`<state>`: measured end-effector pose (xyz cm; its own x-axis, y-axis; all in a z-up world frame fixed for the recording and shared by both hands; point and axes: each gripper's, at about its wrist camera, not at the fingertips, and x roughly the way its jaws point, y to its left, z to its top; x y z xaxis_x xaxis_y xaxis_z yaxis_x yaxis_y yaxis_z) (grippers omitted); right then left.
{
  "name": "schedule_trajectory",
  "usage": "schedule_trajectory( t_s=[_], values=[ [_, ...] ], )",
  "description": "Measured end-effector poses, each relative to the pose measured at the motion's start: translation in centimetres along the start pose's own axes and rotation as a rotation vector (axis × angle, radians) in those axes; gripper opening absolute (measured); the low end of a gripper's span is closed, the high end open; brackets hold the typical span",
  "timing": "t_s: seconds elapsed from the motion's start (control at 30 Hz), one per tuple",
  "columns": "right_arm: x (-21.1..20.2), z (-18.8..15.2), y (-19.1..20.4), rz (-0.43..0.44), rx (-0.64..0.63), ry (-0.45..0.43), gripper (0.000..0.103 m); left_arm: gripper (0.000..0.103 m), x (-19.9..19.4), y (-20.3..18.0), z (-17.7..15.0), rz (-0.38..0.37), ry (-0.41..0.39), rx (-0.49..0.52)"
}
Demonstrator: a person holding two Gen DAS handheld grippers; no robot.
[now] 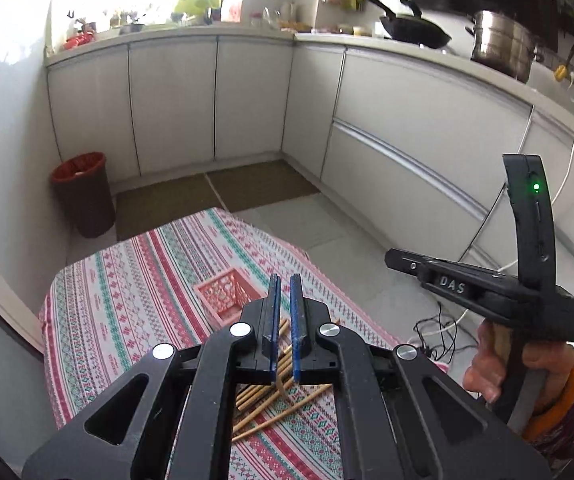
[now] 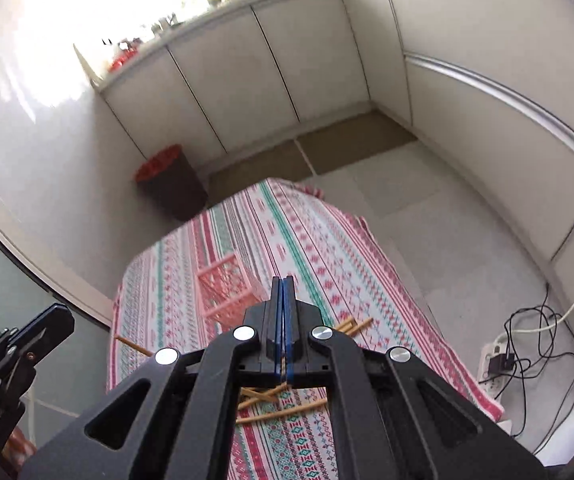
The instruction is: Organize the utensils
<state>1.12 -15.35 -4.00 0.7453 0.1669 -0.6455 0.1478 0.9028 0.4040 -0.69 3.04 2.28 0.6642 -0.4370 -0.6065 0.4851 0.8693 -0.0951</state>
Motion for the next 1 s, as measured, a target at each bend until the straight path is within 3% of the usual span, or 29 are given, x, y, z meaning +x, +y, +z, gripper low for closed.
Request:
schedule_trajectory(
  t_s=[0.2, 0.27, 0.33, 0.4, 0.43, 0.5, 0.57, 0.7, 0.8, 0.9, 0.97, 1.0],
  values=[
    [-1.4, 1.4, -0.1, 0.026, 0.003, 0.005, 0.000, 0.003, -1.1, 0.6, 0.7, -0.016, -0.035, -0.017],
    [-0.4, 0.7, -0.9, 0.028, 0.037, 0.065, 0.001, 0.007, -0.3, 1.2, 0.6, -0.010, 0.012, -0.046],
    [2.1, -1.0, -2.8, 0.022, 0.124, 0.187, 0.006, 0.009, 1.6, 3.6, -0.2, 0.024, 0.098, -0.148],
    [5.2, -3.3, -4.9, 0.006, 0.209, 0.316, 0.007, 0.035, 4.7, 8.3, -2.2, 0.043, 0.211, -0.349],
    [6.9, -4.5, -5.8, -0.012, 0.239, 0.376, 0.011, 0.053, 6.2, 10.6, -3.3, 0.055, 0.253, -0.445],
    [9.7, -6.6, -7.4, -0.055, 0.280, 0.465, 0.020, 0.052, 9.9, 15.7, -6.6, 0.130, 0.368, -0.643],
    [11.5, -8.0, -8.4, -0.076, 0.321, 0.515, 0.029, 0.052, 12.6, 18.9, -8.7, 0.160, 0.423, -0.760],
    [12.6, -9.4, -9.4, -0.105, 0.373, 0.526, 0.040, 0.052, 17.2, 22.0, -10.3, 0.234, 0.463, -0.871],
    [12.9, -9.7, -10.1, -0.130, 0.400, 0.523, 0.046, 0.051, 20.3, 22.3, -10.3, 0.273, 0.491, -0.875],
    [13.8, -10.2, -10.8, -0.117, 0.452, 0.571, 0.049, 0.041, 23.4, 21.1, -9.9, 0.331, 0.520, -0.815],
    [14.3, -10.5, -11.4, -0.125, 0.475, 0.595, 0.049, 0.021, 25.0, 20.7, -10.7, 0.385, 0.566, -0.785],
    [14.6, -10.7, -11.6, -0.129, 0.490, 0.600, 0.050, 0.016, 25.4, 20.5, -11.0, 0.427, 0.562, -0.761]
  ],
)
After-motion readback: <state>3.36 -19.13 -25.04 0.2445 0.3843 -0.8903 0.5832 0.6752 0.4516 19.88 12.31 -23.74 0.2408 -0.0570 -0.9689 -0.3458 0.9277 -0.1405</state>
